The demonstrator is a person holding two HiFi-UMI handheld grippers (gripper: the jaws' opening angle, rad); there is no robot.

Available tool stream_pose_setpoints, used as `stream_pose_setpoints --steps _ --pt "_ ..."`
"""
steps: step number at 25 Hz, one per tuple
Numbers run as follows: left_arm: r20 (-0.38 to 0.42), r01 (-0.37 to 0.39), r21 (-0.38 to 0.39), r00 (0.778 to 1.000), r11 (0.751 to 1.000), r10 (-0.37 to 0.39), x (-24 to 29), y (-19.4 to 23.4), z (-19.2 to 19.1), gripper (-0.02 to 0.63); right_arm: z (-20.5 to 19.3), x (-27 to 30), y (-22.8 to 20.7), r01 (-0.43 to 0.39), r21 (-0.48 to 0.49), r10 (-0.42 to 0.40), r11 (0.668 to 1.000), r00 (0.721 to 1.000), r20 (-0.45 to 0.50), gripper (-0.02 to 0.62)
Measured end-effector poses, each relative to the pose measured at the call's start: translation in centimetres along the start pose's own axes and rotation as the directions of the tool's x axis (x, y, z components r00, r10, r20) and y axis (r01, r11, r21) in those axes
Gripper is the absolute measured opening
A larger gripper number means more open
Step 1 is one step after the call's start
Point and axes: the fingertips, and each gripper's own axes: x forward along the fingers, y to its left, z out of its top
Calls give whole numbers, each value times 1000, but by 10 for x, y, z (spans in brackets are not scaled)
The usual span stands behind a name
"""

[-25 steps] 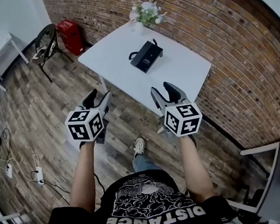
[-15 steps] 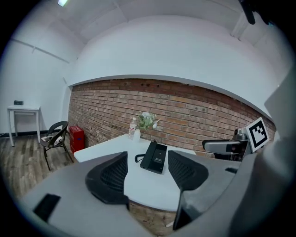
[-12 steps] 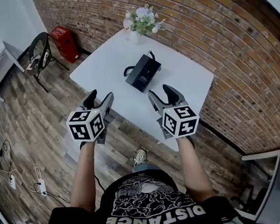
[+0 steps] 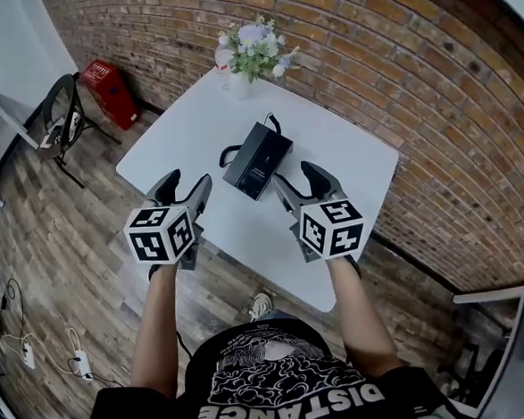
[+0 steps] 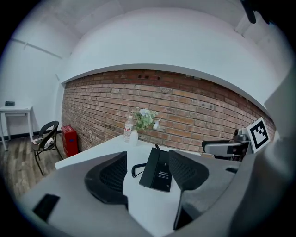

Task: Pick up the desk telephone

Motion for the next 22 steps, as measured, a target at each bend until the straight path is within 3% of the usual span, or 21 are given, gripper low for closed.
stream_pose_setpoints --steps 14,18,22 --pt "-97 122 7 988 993 -120 79 -1 -1 265 -16 31 -41 47 85 -44 995 998 -42 256" --pt "-134 202 -7 970 979 -201 103 3 -6 265 -30 48 -44 72 111 -64 991 995 -80 256" --pt "-199 317 -4 929 948 -312 134 3 -14 265 -44 61 -51 147 166 -129 975 986 -110 256"
